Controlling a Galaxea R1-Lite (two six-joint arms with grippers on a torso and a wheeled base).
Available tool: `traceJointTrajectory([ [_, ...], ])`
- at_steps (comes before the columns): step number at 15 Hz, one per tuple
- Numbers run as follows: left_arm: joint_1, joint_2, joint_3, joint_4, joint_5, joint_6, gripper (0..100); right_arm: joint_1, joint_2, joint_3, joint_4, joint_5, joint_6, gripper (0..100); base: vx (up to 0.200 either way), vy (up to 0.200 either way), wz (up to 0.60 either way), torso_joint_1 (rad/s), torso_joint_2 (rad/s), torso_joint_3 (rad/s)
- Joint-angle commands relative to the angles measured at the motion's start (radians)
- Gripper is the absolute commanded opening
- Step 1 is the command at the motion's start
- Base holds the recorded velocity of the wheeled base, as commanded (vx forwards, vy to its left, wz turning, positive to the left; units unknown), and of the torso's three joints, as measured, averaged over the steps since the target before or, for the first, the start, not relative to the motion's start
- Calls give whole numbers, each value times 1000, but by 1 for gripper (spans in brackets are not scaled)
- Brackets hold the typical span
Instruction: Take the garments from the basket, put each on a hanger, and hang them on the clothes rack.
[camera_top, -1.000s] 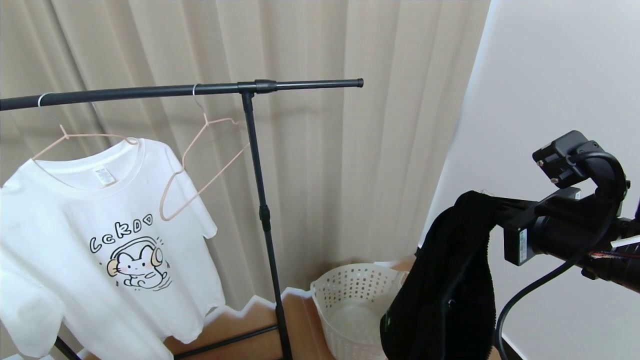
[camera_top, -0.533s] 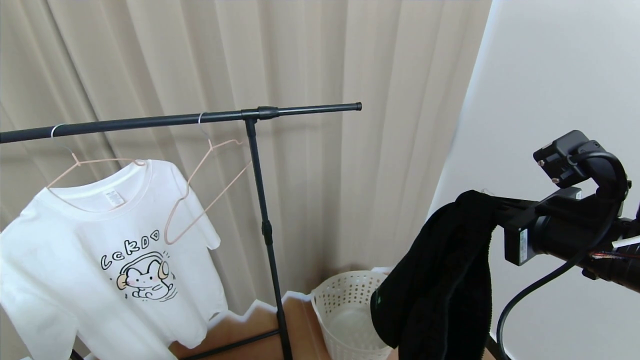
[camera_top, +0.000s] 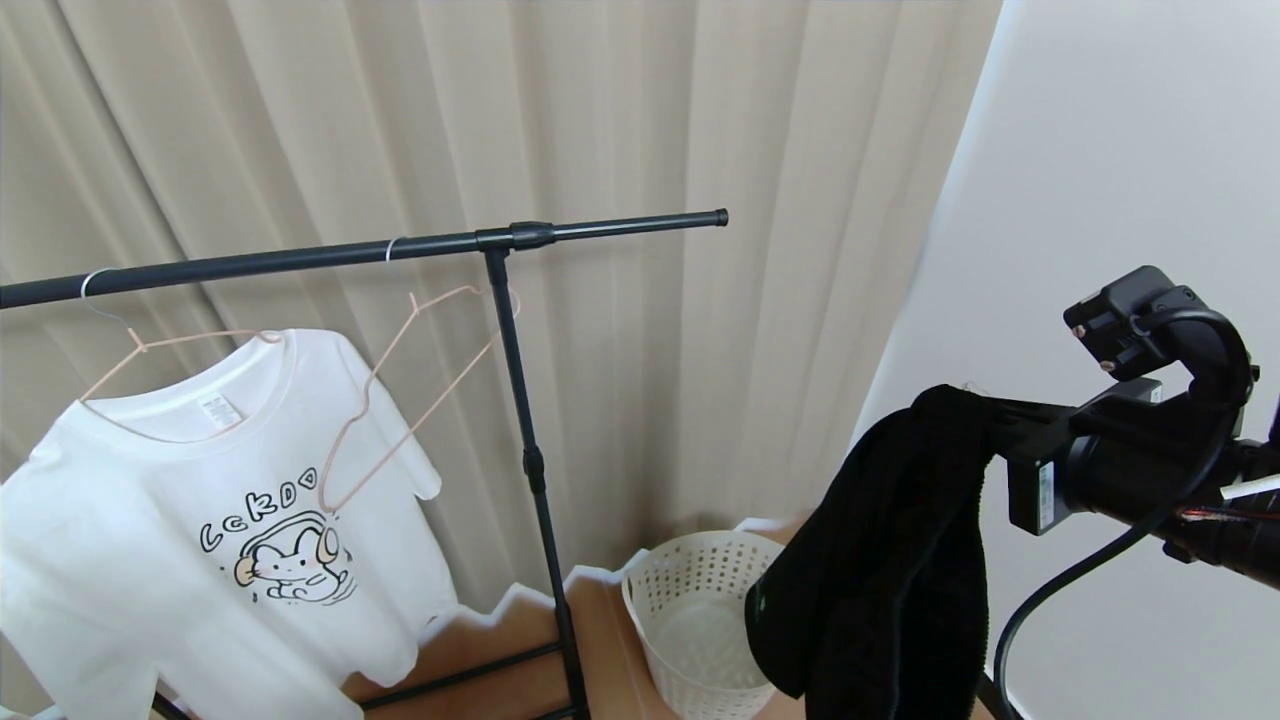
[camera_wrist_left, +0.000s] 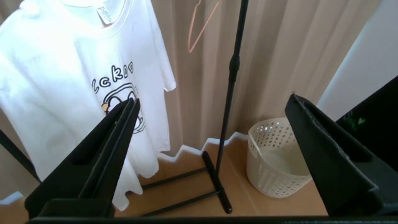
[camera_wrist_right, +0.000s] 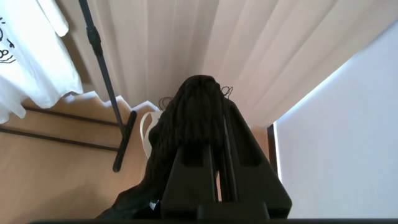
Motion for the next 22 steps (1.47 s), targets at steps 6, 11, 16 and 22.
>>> traceJointTrajectory([
  [6,0,1,0,0,0,1,100,1,-2,4,-2,0,0,0,0,0,0,159,-356,-203],
  [11,0,1,0,0,0,-1,100,1,-1,2,-2,2,1,0,0,0,0,149,-330,-180],
  [16,0,1,0,0,2,1,100,1,4,4,-25,2,0,0,0,0,0,76,-170,-90],
  [22,0,1,0,0,2,1,100,1,-1,19,-29,2,0,0,0,0,100,0,0,0],
])
